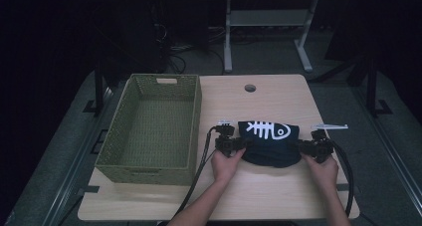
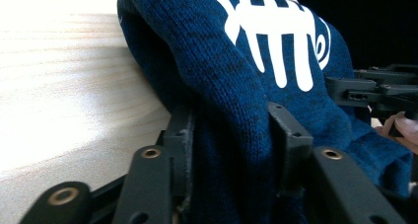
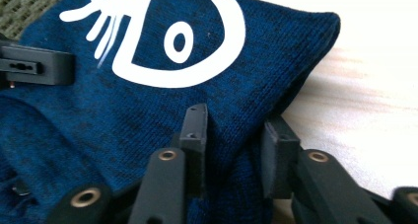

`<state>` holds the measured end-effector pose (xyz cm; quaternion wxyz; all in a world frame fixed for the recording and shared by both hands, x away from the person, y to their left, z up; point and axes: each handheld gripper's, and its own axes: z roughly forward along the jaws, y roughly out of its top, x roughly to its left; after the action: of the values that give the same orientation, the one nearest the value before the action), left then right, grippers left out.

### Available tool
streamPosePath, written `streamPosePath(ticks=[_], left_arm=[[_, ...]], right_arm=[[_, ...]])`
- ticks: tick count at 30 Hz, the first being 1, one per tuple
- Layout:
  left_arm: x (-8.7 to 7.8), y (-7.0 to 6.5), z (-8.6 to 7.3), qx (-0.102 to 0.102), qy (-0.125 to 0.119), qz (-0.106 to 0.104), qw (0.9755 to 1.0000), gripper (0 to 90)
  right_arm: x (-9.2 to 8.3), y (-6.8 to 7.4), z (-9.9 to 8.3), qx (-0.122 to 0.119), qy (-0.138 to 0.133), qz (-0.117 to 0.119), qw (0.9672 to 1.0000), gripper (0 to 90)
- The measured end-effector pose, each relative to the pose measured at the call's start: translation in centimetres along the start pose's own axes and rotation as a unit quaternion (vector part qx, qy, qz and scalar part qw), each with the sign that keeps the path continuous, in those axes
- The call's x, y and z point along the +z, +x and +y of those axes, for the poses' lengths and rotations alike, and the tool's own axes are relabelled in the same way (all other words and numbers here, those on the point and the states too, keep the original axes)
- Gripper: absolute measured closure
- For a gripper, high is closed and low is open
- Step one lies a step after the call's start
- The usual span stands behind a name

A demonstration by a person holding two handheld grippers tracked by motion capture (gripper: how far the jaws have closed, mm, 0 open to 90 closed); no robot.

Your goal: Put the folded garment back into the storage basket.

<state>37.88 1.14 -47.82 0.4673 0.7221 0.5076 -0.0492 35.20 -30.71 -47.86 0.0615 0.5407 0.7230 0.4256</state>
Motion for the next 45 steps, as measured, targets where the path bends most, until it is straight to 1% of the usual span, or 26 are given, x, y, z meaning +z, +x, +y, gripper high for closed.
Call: streamPosePath(ticks=[3, 6, 7, 10, 11, 12, 13, 14, 15, 17, 19, 20, 22, 24, 25, 26, 30, 31, 32, 36, 37, 38, 40, 41, 42, 45], left_arm=[[-0.1, -0.2, 0.0, 0.003, -0.003, 0.001, 1.0, 64.3], [-0.2, -0.3, 0.1, 0.004, -0.005, -0.001, 1.0, 66.9], [-0.3, -0.5, 0.1, 0.005, -0.006, -0.003, 1.0, 67.3], [-0.5, -0.7, 0.3, 0.004, -0.008, -0.008, 0.9999, 68.1], [-0.7, -0.9, 0.4, 0.007, -0.01, -0.011, 0.9999, 68.1], [-1.0, -1.2, 0.5, 0.014, -0.013, -0.012, 0.9997, 68.2], [-1.0, -1.2, 0.5, 0.014, -0.013, -0.012, 0.9997, 68.2], [-1.4, -1.7, 0.8, 0.019, -0.016, -0.018, 0.9995, 68.2], [-1.6, -1.9, 0.9, 0.023, -0.017, -0.023, 0.9993, 68.1], [-2.0, -2.3, 1.0, 0.032, -0.022, -0.027, 0.9989, 68.1], [-2.6, -2.9, 1.1, 0.038, -0.027, -0.036, 0.9983, 68.0], [-2.8, -3.1, 1.2, 0.042, -0.029, -0.037, 0.998, 68.0], [-3.2, -3.6, 1.4, 0.044, -0.035, -0.044, 0.9974, 67.9], [-3.4, -3.7, 1.4, 0.046, -0.035, -0.047, 0.9972, 67.9], [-3.6, -3.9, 1.6, 0.047, -0.037, -0.05, 0.997, 67.9], [-4.0, -4.1, 1.9, 0.049, -0.04, -0.054, 0.9965, 67.9], [-4.7, -4.4, 2.5, 0.054, -0.042, -0.062, 0.9957, 67.8], [-5.1, -4.6, 2.7, 0.051, -0.047, -0.065, 0.9955, 67.7], [-5.4, -4.7, 2.9, 0.057, -0.045, -0.065, 0.9952, 67.8], [-6.0, -4.9, 3.4, 0.06, -0.048, -0.068, 0.9947, 67.6], [-6.5, -5.0, 3.7, 0.061, -0.052, -0.07, 0.9944, 67.6], [-6.7, -5.0, 3.8, 0.061, -0.054, -0.072, 0.9941, 67.5], [-7.3, -5.0, 3.8, 0.063, -0.056, -0.074, 0.9937, 67.4], [-7.5, -5.0, 3.9, 0.062, -0.056, -0.076, 0.9936, 67.4], [-7.5, -5.0, 3.9, 0.062, -0.056, -0.076, 0.9936, 67.4], [-8.3, -5.1, 4.3, 0.062, -0.059, -0.085, 0.9927, 67.4]], right_arm=[[-0.4, 0.3, 0.1, 0.001, -0.007, 0.006, 1.0, 70.9], [-0.5, 0.4, 0.2, -0.006, -0.006, 0.009, 0.9999, 71.5], [-0.9, 0.3, 0.2, 0.006, -0.011, 0.021, 0.9997, 71.8], [-1.3, 0.4, 0.3, 0.011, -0.014, 0.026, 0.9995, 72.0], [-1.5, 0.4, 0.3, 0.009, -0.018, 0.03, 0.9994, 72.0], [-1.9, 0.5, 0.5, 0.011, -0.024, 0.034, 0.9991, 72.1], [-1.9, 0.5, 0.5, 0.011, -0.024, 0.034, 0.9991, 72.1], [-2.6, 0.8, 0.6, 0.013, -0.032, 0.036, 0.9987, 72.1], [-2.9, 0.9, 0.6, 0.012, -0.036, 0.038, 0.9986, 72.2], [-3.6, 1.0, 0.7, 0.018, -0.046, 0.046, 0.9977, 72.3], [-4.2, 1.1, 0.7, 0.02, -0.053, 0.051, 0.9971, 72.3], [-4.6, 1.2, 0.8, 0.022, -0.056, 0.056, 0.9966, 72.3], [-5.1, 1.3, 0.9, 0.021, -0.06, 0.059, 0.9962, 72.3], [-5.8, 1.5, 1.2, 0.02, -0.068, 0.066, 0.9953, 72.3], [-5.8, 1.5, 1.2, 0.02, -0.068, 0.066, 0.9953, 72.3], [-6.5, 1.8, 1.6, 0.02, -0.073, 0.072, 0.9945, 72.3], [-7.2, 2.2, 2.3, 0.014, -0.075, 0.077, 0.9941, 72.3], [-7.6, 2.5, 2.6, 0.012, -0.081, 0.082, 0.9932, 72.3], [-7.7, 2.5, 2.7, 0.014, -0.084, 0.087, 0.9926, 72.3], [-8.0, 2.8, 3.1, 0.015, -0.088, 0.096, 0.9914, 72.3], [-8.2, 3.1, 3.4, 0.019, -0.089, 0.104, 0.9903, 72.3], [-8.2, 3.1, 3.5, 0.016, -0.094, 0.107, 0.9897, 72.3], [-8.3, 3.2, 3.7, 0.023, -0.099, 0.12, 0.9876, 72.3], [-8.4, 3.3, 3.8, 0.025, -0.098, 0.124, 0.9871, 72.3], [-8.4, 3.4, 3.8, 0.02, -0.101, 0.126, 0.9867, 72.3], [-8.5, 3.5, 4.0, 0.023, -0.103, 0.134, 0.9853, 72.3]])
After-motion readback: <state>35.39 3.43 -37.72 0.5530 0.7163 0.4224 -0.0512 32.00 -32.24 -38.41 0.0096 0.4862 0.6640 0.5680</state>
